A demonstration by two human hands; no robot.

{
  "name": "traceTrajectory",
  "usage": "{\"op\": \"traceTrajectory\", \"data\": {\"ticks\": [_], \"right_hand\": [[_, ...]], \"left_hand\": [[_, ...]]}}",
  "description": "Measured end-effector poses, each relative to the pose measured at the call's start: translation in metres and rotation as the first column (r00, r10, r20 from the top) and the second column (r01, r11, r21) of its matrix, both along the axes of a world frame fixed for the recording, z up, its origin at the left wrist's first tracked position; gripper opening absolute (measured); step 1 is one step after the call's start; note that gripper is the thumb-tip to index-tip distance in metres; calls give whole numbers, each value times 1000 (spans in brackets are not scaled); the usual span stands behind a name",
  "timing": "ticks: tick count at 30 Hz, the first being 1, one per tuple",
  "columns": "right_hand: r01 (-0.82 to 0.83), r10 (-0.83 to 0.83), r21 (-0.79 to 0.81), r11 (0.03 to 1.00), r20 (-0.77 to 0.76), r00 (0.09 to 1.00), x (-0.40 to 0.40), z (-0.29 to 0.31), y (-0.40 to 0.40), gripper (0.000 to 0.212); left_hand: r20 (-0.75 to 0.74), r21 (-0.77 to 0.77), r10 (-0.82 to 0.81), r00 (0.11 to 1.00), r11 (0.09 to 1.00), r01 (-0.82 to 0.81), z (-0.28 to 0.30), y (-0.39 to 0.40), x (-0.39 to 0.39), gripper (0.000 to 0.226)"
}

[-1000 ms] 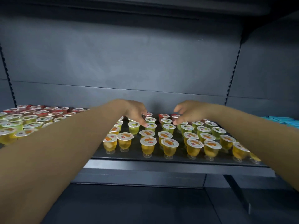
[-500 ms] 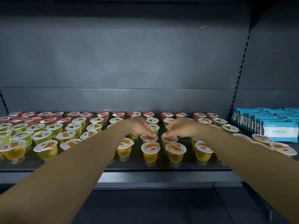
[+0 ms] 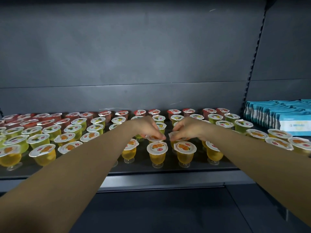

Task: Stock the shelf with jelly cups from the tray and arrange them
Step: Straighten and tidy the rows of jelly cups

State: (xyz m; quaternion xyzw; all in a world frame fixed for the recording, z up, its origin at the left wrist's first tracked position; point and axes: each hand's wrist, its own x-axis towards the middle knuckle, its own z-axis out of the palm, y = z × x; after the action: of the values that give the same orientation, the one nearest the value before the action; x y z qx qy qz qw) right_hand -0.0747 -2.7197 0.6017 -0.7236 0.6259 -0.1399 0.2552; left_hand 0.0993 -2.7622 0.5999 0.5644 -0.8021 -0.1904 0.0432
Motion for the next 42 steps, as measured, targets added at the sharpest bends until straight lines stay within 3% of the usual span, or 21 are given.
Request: {"op": "traceTrajectory", "data": {"ticks": [4,15,29,35,42], "right_hand": [[6,-6,-17,1000,11,1000,-4,-2,-2,38],[24,-37,-99,995,-135,990,-8,-3,-5,38],[-10,-1,-131,991,-87,996,11,-8,-12,36],[-4,-25,-127,992,-223,974,16,-1,-11,37],[12,-33,-159,987,-132,991,22,-9,-15,37]], "left_hand": [[16,0,-3,1000,1000,3,-1,1,-6,35],[110,-55,-48,993,997,55,6,4,2,37],[56,-63,-79,995,995,83,14,16,29,42],[53,-105,-77,996,991,82,12,18,34,46],[44,-112,-72,996,991,76,12,17,42,38]]}}
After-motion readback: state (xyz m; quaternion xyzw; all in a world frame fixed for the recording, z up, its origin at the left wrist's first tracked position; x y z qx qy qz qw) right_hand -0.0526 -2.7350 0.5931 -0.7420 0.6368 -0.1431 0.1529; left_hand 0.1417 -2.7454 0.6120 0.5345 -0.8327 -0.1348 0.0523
